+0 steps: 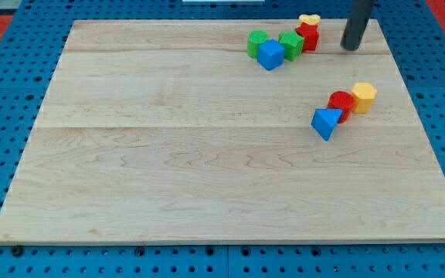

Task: Move blue cube at the bottom center

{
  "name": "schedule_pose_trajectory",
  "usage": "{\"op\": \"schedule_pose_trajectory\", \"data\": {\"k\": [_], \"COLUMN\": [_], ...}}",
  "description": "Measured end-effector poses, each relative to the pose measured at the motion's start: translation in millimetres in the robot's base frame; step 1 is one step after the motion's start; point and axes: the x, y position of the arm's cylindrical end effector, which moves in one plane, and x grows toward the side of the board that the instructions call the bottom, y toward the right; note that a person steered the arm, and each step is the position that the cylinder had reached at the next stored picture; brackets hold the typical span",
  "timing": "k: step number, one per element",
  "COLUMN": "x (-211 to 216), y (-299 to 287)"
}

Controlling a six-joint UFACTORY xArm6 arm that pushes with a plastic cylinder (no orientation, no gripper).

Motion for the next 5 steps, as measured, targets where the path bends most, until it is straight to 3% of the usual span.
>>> {"op": "schedule_pose_trajectory", "data": {"k": [1, 2, 3, 4, 5], "x": [-41, -42, -32, 9, 10], "y": [16, -47, -131, -138, -147]}}
